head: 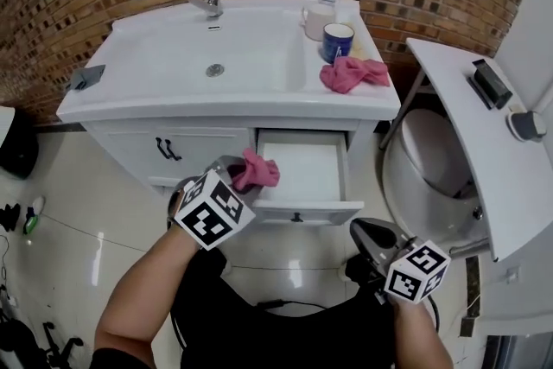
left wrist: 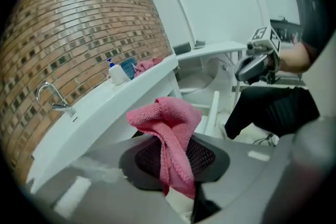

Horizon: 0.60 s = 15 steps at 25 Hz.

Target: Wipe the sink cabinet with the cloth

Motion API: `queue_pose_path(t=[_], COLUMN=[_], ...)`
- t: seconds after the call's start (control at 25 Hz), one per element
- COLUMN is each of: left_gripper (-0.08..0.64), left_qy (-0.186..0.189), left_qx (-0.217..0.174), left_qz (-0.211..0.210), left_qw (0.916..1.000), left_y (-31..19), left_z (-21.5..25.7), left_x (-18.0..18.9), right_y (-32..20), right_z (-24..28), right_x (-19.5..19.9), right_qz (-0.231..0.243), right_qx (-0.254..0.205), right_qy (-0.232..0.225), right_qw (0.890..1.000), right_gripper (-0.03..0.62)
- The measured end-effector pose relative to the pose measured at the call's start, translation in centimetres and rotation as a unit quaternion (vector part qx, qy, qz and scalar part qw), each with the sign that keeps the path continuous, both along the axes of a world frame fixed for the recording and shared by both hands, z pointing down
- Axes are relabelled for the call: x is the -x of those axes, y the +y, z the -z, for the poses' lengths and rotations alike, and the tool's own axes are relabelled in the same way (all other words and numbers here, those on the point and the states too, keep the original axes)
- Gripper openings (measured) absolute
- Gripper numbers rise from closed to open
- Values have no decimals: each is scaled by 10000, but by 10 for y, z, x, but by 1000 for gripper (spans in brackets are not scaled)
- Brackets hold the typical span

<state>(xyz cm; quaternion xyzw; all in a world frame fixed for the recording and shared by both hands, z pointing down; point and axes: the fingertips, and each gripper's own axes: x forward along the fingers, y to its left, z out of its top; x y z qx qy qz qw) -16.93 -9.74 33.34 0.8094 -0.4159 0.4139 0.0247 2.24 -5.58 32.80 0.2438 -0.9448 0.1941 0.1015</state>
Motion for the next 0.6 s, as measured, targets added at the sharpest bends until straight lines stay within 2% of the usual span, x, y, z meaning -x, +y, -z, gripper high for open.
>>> queue_pose_path(t=[0.16, 0.24, 0.32, 0.44, 0.6], left_gripper=[104, 104, 104, 104, 104], left_qy=[812, 1178, 1606, 2329, 2697], left_qx=[-7, -16, 9, -73, -392], left_qz=[204, 343, 517, 719, 876], left_qw=[9965, 9924, 9857, 9698, 9581], left_y=[49, 69, 88, 116, 148], left_z=[6, 3, -1, 3, 8], left_x=[-8, -11, -15, -20, -21], right_y=[19, 30, 42, 61, 87], right_z=[26, 32, 31, 32, 35], right_x=[-4, -4, -1, 4, 9], right_qz=[-103, -115, -40, 128, 289], right_qx=[-275, -304, -264, -256, -296], right_qy=[-413, -481, -442, -365, -334], right_qw=[9987, 9983, 9987, 9989, 9986], right_gripper=[6, 6, 6, 6, 6])
